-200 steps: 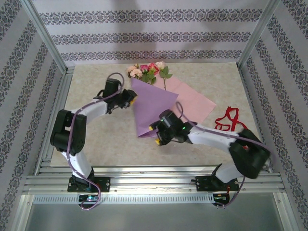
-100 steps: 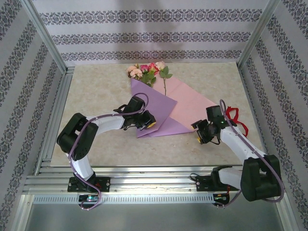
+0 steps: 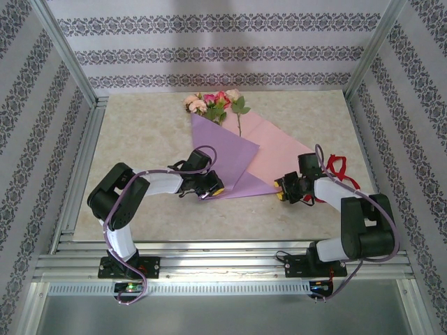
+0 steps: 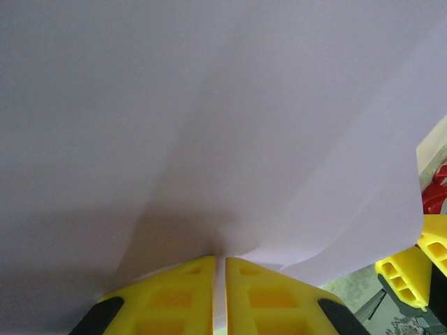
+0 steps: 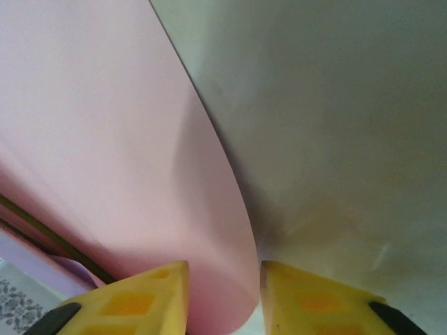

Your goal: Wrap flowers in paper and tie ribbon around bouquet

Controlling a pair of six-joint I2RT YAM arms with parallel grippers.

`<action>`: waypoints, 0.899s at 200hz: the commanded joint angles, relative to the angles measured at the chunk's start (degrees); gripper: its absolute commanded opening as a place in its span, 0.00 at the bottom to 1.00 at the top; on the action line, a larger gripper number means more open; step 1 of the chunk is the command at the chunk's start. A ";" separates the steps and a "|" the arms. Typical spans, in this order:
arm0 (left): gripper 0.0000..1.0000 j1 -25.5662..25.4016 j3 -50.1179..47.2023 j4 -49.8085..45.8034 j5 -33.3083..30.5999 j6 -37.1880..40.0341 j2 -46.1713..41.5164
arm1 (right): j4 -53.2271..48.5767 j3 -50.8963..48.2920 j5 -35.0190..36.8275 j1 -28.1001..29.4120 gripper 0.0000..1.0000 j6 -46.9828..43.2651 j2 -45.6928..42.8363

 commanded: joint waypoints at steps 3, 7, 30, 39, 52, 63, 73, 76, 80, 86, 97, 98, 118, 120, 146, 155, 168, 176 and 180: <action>0.12 -0.78 -1.05 1.46 -1.09 -0.19 -0.90 | 0.76 0.91 0.43 0.85 0.18 0.60 0.91; 0.12 -0.78 -1.05 1.41 -1.05 -0.05 -0.99 | 0.32 1.19 0.94 0.99 0.13 0.36 0.64; 0.11 -0.70 -1.45 2.00 -1.07 0.02 -0.90 | -4.66 3.15 4.08 2.54 0.00 -1.29 -2.28; 0.11 -0.70 -1.47 2.21 -0.90 0.03 -0.59 | -6.57 3.89 5.21 3.50 0.00 -1.92 -3.57; 0.10 -0.70 -1.67 2.24 -1.04 0.10 -0.30 | -8.93 4.96 6.45 5.20 0.00 -2.91 -5.38; 0.09 -0.70 -2.03 2.61 -1.41 -0.16 -0.30 | -10.96 6.08 7.79 7.11 0.00 -3.66 -6.78; 0.09 -0.74 -2.22 2.90 -1.55 -0.15 -0.25 | -12.43 7.42 9.56 9.30 0.00 -4.60 -8.02; 0.09 -0.70 -2.16 2.90 -1.59 -0.11 -0.26 | -12.95 7.98 10.29 10.03 0.00 -4.94 -8.34; 0.09 -0.70 -2.23 3.03 -1.69 -0.10 -0.13 | -13.78 8.79 11.28 10.97 0.00 -5.47 -8.76; 0.09 -0.67 -2.24 3.32 -1.60 -0.06 0.06 | -15.03 10.11 12.76 12.27 0.00 -6.44 -9.22; 0.09 -0.61 -2.16 3.52 -1.56 0.04 0.65 | -17.51 13.26 15.42 14.97 0.00 -8.42 -9.49; 0.09 -0.61 -2.11 3.52 -1.53 0.06 0.75 | -17.78 13.54 15.62 15.09 0.00 -8.63 -9.46; 0.08 -0.61 -1.93 4.50 -1.71 -0.09 1.79 | -21.43 19.94 18.84 19.63 0.00 -13.01 -8.19; 0.08 -0.61 -1.92 4.60 -1.69 -0.23 1.87 | -21.60 20.50 19.12 20.04 0.00 -13.47 -8.08; 0.08 -0.61 -1.86 5.59 -2.21 -0.62 2.37 | -24.05 28.14 22.41 25.81 0.00 -19.11 -5.21; 0.08 -0.61 -1.67 5.84 -2.14 -0.64 2.61 | -24.78 30.84 23.21 27.73 0.00 -20.95 -3.82; 0.08 -0.61 -1.45 6.20 -1.88 -0.63 3.20 | -25.35 34.51 23.51 30.32 0.00 -23.73 -1.23; 0.08 -0.61 -1.47 6.48 -1.86 -0.80 3.31 | -26.06 36.48 23.98 31.81 0.00 -25.05 0.30; 0.08 -0.61 -1.46 6.63 -1.93 -0.90 3.30 | -26.05 37.44 24.03 32.36 0.00 -25.77 1.02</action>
